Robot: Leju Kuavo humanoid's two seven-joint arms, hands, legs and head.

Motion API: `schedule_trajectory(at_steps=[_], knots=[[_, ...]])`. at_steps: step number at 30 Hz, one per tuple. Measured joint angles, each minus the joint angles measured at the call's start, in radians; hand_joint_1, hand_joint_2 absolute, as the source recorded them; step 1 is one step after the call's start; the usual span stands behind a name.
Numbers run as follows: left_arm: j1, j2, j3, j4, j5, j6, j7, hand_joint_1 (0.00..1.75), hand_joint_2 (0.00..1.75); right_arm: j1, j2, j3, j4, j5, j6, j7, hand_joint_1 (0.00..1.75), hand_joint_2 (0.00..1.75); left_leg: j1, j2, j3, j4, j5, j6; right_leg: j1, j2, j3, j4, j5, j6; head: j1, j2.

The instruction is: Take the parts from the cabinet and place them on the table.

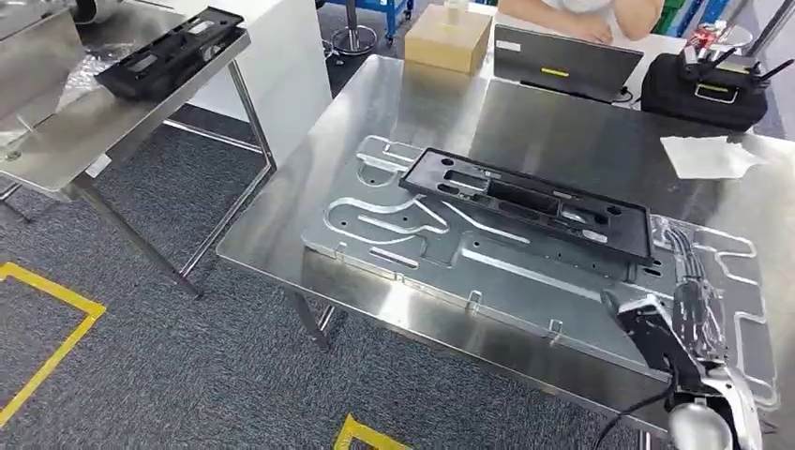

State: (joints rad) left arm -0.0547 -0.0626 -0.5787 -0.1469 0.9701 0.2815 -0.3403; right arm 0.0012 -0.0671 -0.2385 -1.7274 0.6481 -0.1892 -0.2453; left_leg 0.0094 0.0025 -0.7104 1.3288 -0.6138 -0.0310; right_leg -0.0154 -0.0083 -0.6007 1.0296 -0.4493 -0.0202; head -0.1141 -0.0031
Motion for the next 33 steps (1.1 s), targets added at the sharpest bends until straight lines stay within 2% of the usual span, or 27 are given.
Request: schedule_trajectory(at_steps=[1,2,3,4,5,6,7,9,10,11,12,13,14,15,17,18,19,20,21,24,25,26,27,29,30,31,33], knots=[[-0.001,0.000,0.000,0.000,-0.001,0.002,0.005,0.00,0.00,0.013,0.011,-0.017,-0.008,-0.002,-0.008,-0.009,0.00,0.00,0.000,0.000,0.018,0.004,0.020,0.002,0.002,0.000,-0.013,0.001,0.009,0.000,0.000,0.000],[-0.002,0.000,-0.001,0.000,-0.003,0.003,0.011,0.00,0.00,0.025,0.020,-0.037,-0.018,-0.007,-0.017,-0.020,0.00,0.00,0.000,0.000,0.058,-0.035,0.059,0.006,0.004,0.000,-0.026,0.001,0.020,0.001,0.000,0.000],[-0.003,0.001,-0.002,0.000,-0.006,0.004,0.016,0.00,0.00,0.037,0.029,-0.059,-0.029,-0.019,-0.024,-0.032,0.00,0.00,-0.001,-0.001,0.114,-0.108,0.093,0.014,0.006,0.001,-0.038,0.002,0.029,0.003,0.000,0.000],[-0.004,0.002,-0.003,0.000,-0.007,0.004,0.019,0.00,0.00,0.049,0.036,-0.081,-0.042,-0.032,-0.031,-0.045,0.00,0.00,-0.006,-0.003,0.183,-0.202,0.105,0.025,0.006,0.003,-0.047,0.002,0.039,0.005,0.000,0.000],[-0.007,0.006,-0.004,0.000,-0.008,0.005,0.022,0.00,0.00,0.062,0.043,-0.102,-0.057,-0.043,-0.038,-0.062,0.00,0.00,-0.011,-0.002,0.243,-0.291,0.075,0.038,0.004,0.000,-0.051,0.003,0.046,0.008,0.000,0.000],[-0.008,0.007,-0.005,0.000,-0.008,0.005,0.024,0.00,0.00,0.074,0.049,-0.120,-0.072,-0.050,-0.045,-0.077,0.00,0.00,-0.015,0.002,0.273,-0.353,0.064,0.039,0.007,-0.002,-0.052,0.003,0.054,0.015,0.000,0.000],[-0.008,0.008,-0.005,0.000,-0.008,0.005,0.024,0.00,0.00,0.086,0.055,-0.132,-0.083,-0.056,-0.046,-0.089,0.00,0.00,-0.018,0.002,0.263,-0.342,0.076,0.040,0.002,-0.008,-0.047,-0.006,0.063,0.022,0.000,0.000],[-0.010,0.011,-0.006,0.000,-0.001,0.006,0.019,0.00,0.00,0.112,0.067,-0.145,-0.109,-0.061,-0.045,-0.116,0.00,0.00,-0.024,-0.002,0.257,-0.355,0.093,0.054,-0.004,-0.010,-0.046,-0.018,0.084,0.037,-0.001,0.000],[-0.010,0.011,-0.006,0.000,0.004,0.006,0.014,0.00,0.00,0.125,0.070,-0.148,-0.120,-0.061,-0.044,-0.129,0.00,0.00,-0.012,-0.003,0.256,-0.375,0.117,0.062,-0.002,-0.008,-0.051,-0.014,0.077,0.043,-0.001,0.000],[-0.011,0.011,-0.006,0.000,0.009,0.005,0.005,0.00,0.00,0.139,0.072,-0.150,-0.128,-0.061,-0.042,-0.144,0.00,0.00,-0.015,-0.004,0.245,-0.380,0.131,0.069,-0.003,-0.002,-0.059,0.005,0.030,0.045,-0.001,0.000],[-0.011,0.011,-0.005,0.000,0.015,0.004,-0.002,0.00,0.00,0.154,0.072,-0.151,-0.134,-0.061,-0.041,-0.155,0.00,0.00,-0.013,-0.006,0.234,-0.379,0.143,0.076,-0.003,0.002,-0.073,0.056,-0.037,0.045,-0.001,0.000],[-0.008,0.011,-0.004,0.000,0.022,0.004,-0.011,0.00,0.00,0.172,0.072,-0.152,-0.141,-0.067,-0.041,-0.171,0.00,0.00,-0.013,-0.010,0.218,-0.378,0.155,0.075,-0.004,0.004,-0.088,0.133,-0.104,0.048,-0.001,0.000],[-0.004,0.011,-0.002,0.000,0.027,0.004,-0.018,0.00,0.00,0.189,0.072,-0.152,-0.144,-0.071,-0.040,-0.183,0.00,0.00,-0.014,-0.014,0.203,-0.377,0.166,0.074,-0.006,0.004,-0.100,0.203,-0.146,0.050,-0.001,0.000],[-0.002,0.010,0.000,0.000,0.032,0.004,-0.024,0.00,0.00,0.205,0.072,-0.152,-0.146,-0.077,-0.038,-0.196,0.00,0.00,-0.014,-0.021,0.182,-0.373,0.179,0.071,-0.008,0.004,-0.106,0.264,-0.156,0.054,-0.001,0.000],[0.001,0.010,0.003,0.000,0.044,0.004,-0.032,0.00,0.00,0.227,0.069,-0.151,-0.146,-0.088,-0.035,-0.211,0.00,0.00,-0.009,-0.035,0.146,-0.362,0.197,0.063,-0.010,0.004,-0.067,0.261,-0.095,0.059,-0.001,0.000],[0.001,0.005,0.005,0.000,0.050,0.005,-0.036,0.00,0.00,0.236,0.064,-0.147,-0.146,-0.093,-0.033,-0.217,0.00,0.00,-0.006,-0.044,0.127,-0.352,0.204,0.056,-0.012,0.008,-0.019,0.203,-0.055,0.062,-0.001,0.000],[0.001,0.003,0.008,0.000,0.056,0.006,-0.038,0.00,0.00,0.243,0.059,-0.141,-0.146,-0.095,-0.032,-0.220,0.00,0.00,-0.003,-0.052,0.112,-0.341,0.208,0.050,-0.017,0.021,0.041,0.121,-0.035,0.064,-0.001,0.000],[0.001,0.002,0.011,0.000,0.059,0.009,-0.040,0.00,0.00,0.247,0.053,-0.135,-0.145,-0.095,-0.032,-0.224,0.00,0.00,-0.001,-0.059,0.097,-0.328,0.212,0.044,-0.025,0.070,0.100,0.025,-0.070,0.066,-0.001,0.000],[-0.002,0.000,0.013,0.000,0.063,0.012,-0.040,0.00,0.00,0.252,0.050,-0.130,-0.144,-0.095,-0.033,-0.226,0.00,0.00,-0.006,-0.066,0.085,-0.316,0.216,0.038,-0.018,0.092,0.137,-0.031,-0.093,0.060,-0.001,0.000],[0.001,-0.003,0.025,0.000,0.074,0.023,-0.041,0.00,0.00,0.267,0.044,-0.110,-0.135,-0.094,-0.041,-0.230,0.00,0.00,-0.006,-0.098,0.070,-0.319,0.246,0.018,-0.010,0.059,0.125,-0.025,-0.092,0.040,-0.002,0.000],[0.006,-0.003,0.028,0.001,0.076,0.026,-0.040,0.00,0.00,0.269,0.044,-0.101,-0.131,-0.093,-0.043,-0.230,0.00,0.00,-0.005,-0.107,0.064,-0.318,0.251,0.012,-0.024,0.042,0.108,-0.030,-0.082,0.024,-0.002,0.000],[0.006,-0.005,0.029,0.001,0.076,0.029,-0.039,0.00,0.00,0.267,0.042,-0.093,-0.128,-0.091,-0.047,-0.230,0.00,0.00,-0.006,-0.068,0.046,-0.295,0.211,0.009,-0.019,0.029,0.103,-0.027,-0.072,0.015,-0.002,0.000],[0.006,-0.006,0.030,0.001,0.077,0.033,-0.037,0.00,0.00,0.274,0.042,-0.085,-0.127,-0.088,-0.053,-0.231,0.00,0.00,-0.005,-0.037,0.030,-0.241,0.150,0.004,-0.017,0.015,0.094,-0.027,-0.064,0.005,-0.002,0.000],[0.006,-0.009,0.032,0.001,0.077,0.034,-0.033,0.00,0.00,0.291,0.042,-0.077,-0.124,-0.085,-0.066,-0.231,0.00,0.00,-0.001,-0.013,-0.007,-0.091,0.046,-0.003,-0.008,-0.012,0.074,-0.026,-0.049,0.002,-0.003,0.000],[0.006,-0.010,0.032,0.001,0.077,0.034,-0.033,0.00,0.00,0.298,0.042,-0.073,-0.121,-0.084,-0.073,-0.231,0.00,0.00,0.000,-0.009,-0.018,-0.020,0.023,-0.004,-0.004,-0.029,0.062,-0.024,-0.041,0.000,-0.003,0.000],[0.006,-0.011,0.032,0.001,0.077,0.034,-0.033,0.00,0.00,0.303,0.042,-0.068,-0.119,-0.082,-0.077,-0.231,0.00,0.00,0.000,-0.008,-0.011,0.005,0.032,-0.004,0.000,-0.042,0.052,-0.023,-0.035,-0.001,-0.003,0.000],[0.007,-0.011,0.032,0.001,0.077,0.034,-0.033,0.00,0.00,0.315,0.040,-0.063,-0.119,-0.074,-0.082,-0.233,0.00,0.00,-0.005,-0.005,0.068,-0.068,0.098,0.011,0.011,-0.067,0.032,-0.020,-0.022,-0.003,-0.003,0.000]])
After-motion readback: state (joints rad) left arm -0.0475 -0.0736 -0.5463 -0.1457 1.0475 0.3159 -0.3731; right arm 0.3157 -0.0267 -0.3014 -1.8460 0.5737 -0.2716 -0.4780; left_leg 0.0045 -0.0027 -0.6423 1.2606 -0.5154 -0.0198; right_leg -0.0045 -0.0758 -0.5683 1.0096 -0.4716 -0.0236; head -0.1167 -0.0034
